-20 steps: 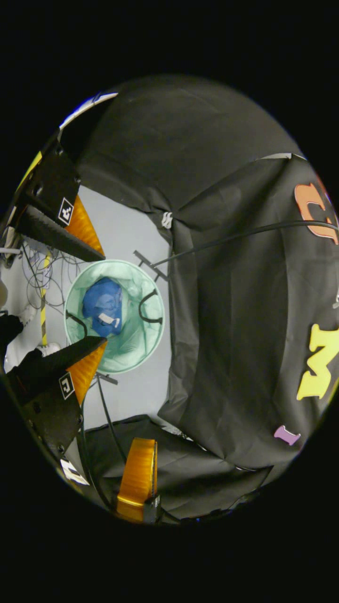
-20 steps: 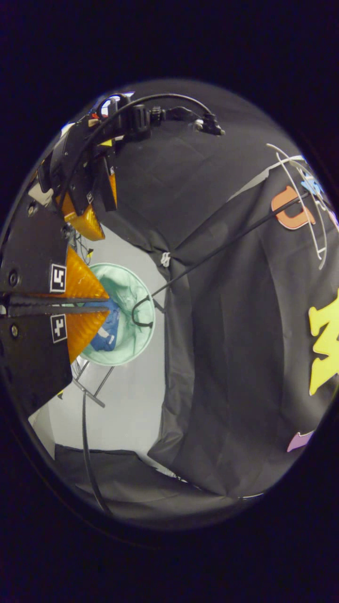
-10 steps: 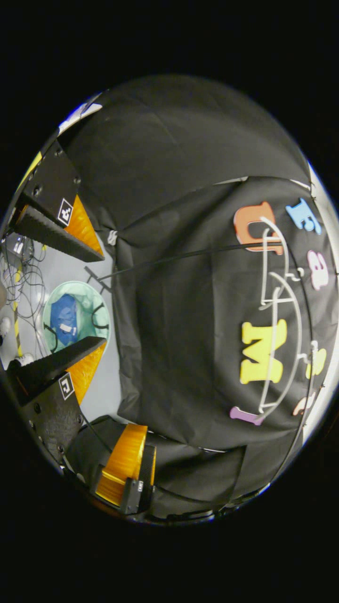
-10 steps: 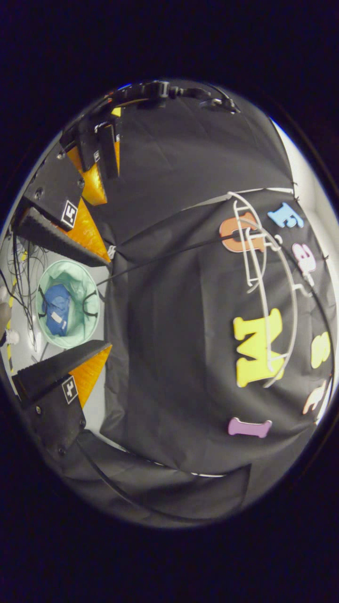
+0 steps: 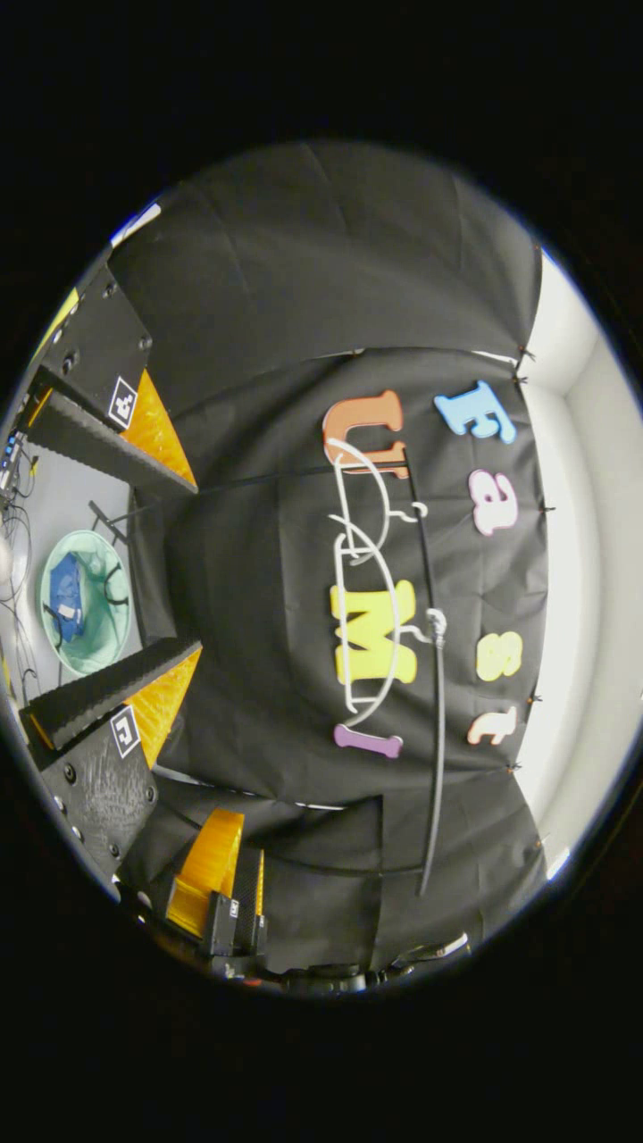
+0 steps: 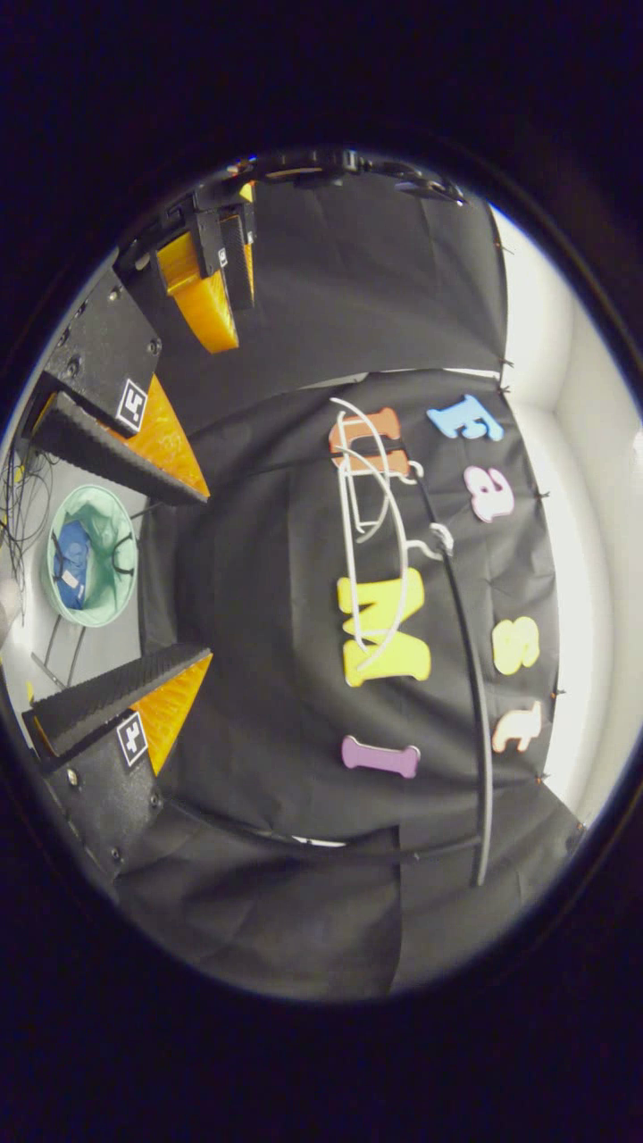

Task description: Grasp the clothes on the hanger with both hands and then place them into the laundry hamper below.

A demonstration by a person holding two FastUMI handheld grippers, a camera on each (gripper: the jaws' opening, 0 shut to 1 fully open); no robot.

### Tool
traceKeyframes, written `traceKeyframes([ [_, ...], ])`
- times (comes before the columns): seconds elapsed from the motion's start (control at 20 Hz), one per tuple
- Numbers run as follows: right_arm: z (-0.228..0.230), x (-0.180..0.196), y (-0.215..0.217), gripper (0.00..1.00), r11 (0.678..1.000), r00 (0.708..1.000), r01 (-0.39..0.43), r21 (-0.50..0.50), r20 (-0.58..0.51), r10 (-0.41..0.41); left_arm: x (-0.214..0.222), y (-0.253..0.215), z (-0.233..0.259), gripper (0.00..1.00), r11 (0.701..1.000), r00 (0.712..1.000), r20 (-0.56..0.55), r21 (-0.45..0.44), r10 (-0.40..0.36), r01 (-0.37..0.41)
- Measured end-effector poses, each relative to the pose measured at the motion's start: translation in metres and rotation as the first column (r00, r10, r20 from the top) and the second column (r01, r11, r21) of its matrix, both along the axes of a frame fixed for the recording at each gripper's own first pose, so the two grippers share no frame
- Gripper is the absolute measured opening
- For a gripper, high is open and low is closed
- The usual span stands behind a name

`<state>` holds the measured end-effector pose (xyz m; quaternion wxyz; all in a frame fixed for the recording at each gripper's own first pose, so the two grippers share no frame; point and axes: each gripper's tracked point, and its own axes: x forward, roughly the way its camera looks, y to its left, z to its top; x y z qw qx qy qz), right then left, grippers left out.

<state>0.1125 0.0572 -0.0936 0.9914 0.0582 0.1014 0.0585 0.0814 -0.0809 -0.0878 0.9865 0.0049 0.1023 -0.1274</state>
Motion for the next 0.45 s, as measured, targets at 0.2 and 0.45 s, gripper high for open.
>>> traceKeyframes([
  [0.2,0.045,-0.039,-0.043,0.99,1.0,0.995,0.031,0.001,0.094,-0.031,-0.036,-0.011,0.033,0.98,0.999,0.998,0.052,-0.029,0.019,-0.017],
  [0.45,0.073,-0.087,-0.095,0.99,1.0,0.987,0.022,0.004,0.157,-0.022,-0.073,-0.039,0.062,1.0,0.997,0.995,0.076,-0.056,0.063,-0.059],
])
